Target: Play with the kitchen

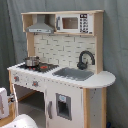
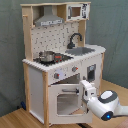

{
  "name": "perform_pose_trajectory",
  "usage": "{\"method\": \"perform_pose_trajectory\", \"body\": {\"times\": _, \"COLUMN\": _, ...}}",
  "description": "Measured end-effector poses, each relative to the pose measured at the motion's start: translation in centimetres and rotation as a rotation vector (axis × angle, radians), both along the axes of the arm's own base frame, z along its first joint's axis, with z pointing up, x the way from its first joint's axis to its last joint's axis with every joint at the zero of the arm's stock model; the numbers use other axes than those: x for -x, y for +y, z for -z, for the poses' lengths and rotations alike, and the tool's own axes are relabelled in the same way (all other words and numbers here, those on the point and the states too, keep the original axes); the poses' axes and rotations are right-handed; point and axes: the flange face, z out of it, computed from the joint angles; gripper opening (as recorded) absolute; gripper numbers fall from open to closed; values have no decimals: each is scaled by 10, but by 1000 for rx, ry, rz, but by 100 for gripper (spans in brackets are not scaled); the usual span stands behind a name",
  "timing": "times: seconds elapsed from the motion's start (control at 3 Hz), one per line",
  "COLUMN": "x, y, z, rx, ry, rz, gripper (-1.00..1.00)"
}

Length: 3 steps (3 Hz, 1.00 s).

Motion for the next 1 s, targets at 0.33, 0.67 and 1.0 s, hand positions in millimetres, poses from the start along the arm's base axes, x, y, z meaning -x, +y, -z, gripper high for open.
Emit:
{"method": "perform_pose_trajectory", "body": {"times": 0.33, "x": 9, "y": 9, "z": 1, "rx": -6, "ry": -17, "rz": 18, "gripper": -100}}
{"method": "perform_pose_trajectory", "body": {"times": 0.67, "x": 9, "y": 9, "z": 2, "rx": -7, "ry": -19, "rz": 21, "gripper": 100}}
{"method": "perform_pose_trajectory", "body": {"times": 1.0, "x": 14, "y": 8, "z": 3, "rx": -11, "ry": -27, "rz": 29, "gripper": 100}}
